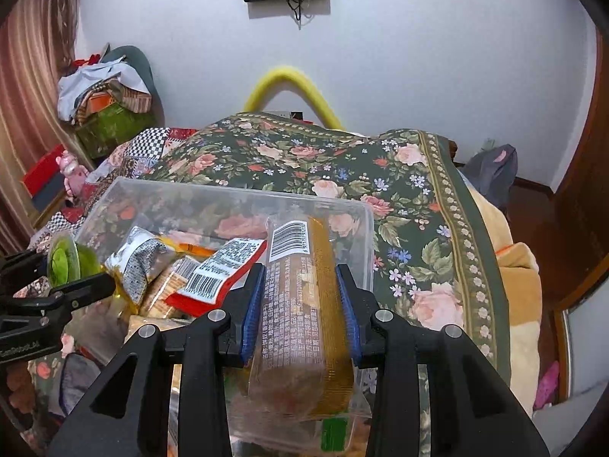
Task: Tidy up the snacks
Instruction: 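Lower the wafer pack and jelly cup into the clear box and open both tools, then grasp a bread cracker pack with the right tool while the left tool grasps the white-blue chips bag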
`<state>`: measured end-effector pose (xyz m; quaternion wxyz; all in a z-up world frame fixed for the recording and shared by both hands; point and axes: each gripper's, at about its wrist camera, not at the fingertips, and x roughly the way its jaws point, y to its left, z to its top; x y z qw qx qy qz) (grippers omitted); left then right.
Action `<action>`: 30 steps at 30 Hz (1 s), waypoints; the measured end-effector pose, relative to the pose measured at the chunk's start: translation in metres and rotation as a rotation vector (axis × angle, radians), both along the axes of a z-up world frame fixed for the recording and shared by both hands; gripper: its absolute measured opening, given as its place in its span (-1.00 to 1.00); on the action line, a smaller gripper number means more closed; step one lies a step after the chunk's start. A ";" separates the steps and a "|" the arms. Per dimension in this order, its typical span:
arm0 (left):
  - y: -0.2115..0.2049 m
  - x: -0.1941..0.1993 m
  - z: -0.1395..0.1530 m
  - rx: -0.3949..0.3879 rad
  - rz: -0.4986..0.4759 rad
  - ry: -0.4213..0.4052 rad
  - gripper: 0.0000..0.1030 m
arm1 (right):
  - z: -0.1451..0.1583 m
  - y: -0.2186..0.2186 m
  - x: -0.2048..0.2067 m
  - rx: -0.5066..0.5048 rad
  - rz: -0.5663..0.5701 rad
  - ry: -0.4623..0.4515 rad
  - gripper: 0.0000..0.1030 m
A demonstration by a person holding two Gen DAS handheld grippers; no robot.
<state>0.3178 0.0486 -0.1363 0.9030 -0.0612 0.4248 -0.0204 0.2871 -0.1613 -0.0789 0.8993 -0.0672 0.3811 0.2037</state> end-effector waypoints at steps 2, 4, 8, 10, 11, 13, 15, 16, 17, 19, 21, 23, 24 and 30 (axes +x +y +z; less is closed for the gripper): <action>-0.002 0.000 -0.001 0.005 0.001 0.013 0.12 | 0.002 0.000 -0.001 -0.001 0.000 0.001 -0.28; -0.005 -0.001 -0.001 0.017 -0.002 0.020 0.12 | 0.006 -0.001 -0.004 0.004 -0.004 -0.003 -0.28; -0.007 -0.012 0.014 0.036 0.003 -0.020 0.13 | 0.018 -0.007 -0.011 0.033 0.005 -0.012 -0.16; -0.007 -0.019 0.024 0.024 0.003 -0.037 0.14 | 0.025 -0.008 -0.017 0.045 0.010 -0.025 -0.09; -0.005 -0.024 0.031 0.015 0.002 -0.047 0.15 | 0.029 -0.010 -0.022 0.048 0.014 -0.036 -0.04; -0.004 -0.033 0.041 0.011 0.002 -0.062 0.18 | 0.035 -0.012 -0.032 0.047 0.017 -0.057 0.03; -0.002 -0.042 0.048 0.012 0.001 -0.074 0.21 | 0.039 -0.017 -0.042 0.054 0.019 -0.069 0.11; -0.001 -0.048 0.051 0.015 -0.002 -0.077 0.22 | 0.041 -0.021 -0.048 0.062 0.020 -0.071 0.17; 0.000 -0.053 0.052 0.017 -0.006 -0.075 0.22 | 0.041 -0.025 -0.053 0.070 0.020 -0.068 0.22; 0.000 -0.063 0.052 0.023 -0.022 -0.062 0.24 | 0.039 -0.032 -0.060 0.075 0.024 -0.055 0.26; -0.001 -0.072 0.048 0.032 -0.032 -0.049 0.25 | 0.035 -0.037 -0.067 0.071 0.024 -0.045 0.29; -0.001 -0.080 0.042 0.037 -0.031 -0.034 0.27 | 0.031 -0.042 -0.073 0.067 0.022 -0.037 0.35; 0.000 -0.084 0.036 0.034 -0.030 -0.024 0.27 | 0.028 -0.045 -0.076 0.063 0.019 -0.032 0.36; 0.002 -0.098 0.004 0.000 -0.013 0.046 0.28 | 0.004 -0.059 -0.088 0.010 0.000 0.009 0.48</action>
